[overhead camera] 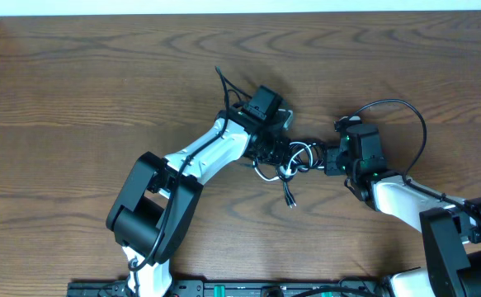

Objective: Untangle cables

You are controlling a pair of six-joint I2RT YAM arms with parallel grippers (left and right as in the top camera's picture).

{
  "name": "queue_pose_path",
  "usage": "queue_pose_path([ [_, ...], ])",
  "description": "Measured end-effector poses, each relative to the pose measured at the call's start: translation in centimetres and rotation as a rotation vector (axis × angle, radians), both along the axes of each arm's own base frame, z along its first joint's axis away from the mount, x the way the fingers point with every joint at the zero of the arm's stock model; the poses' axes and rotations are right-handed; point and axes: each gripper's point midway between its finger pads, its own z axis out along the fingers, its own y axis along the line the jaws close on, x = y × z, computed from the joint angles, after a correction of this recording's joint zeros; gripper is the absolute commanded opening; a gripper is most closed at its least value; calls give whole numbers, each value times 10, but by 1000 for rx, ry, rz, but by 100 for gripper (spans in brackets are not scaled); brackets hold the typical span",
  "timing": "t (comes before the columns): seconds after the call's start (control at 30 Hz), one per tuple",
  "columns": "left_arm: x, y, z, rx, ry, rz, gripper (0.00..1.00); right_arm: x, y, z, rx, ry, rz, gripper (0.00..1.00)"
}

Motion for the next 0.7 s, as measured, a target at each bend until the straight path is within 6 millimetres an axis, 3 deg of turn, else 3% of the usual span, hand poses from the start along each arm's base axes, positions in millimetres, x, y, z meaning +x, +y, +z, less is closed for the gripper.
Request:
queue_pose_path([
  [0.27,-4,2,-2,10,13,-2,7,2,-1,0,-16,-20,15,40],
  [0.47,-10,5,-4,22,23,-34,8,8,1,1,-21,-65,34,46],
  [0.7,-33,7,-3,-1,71,-158,7,9,4,2,-48,-92,90,56],
])
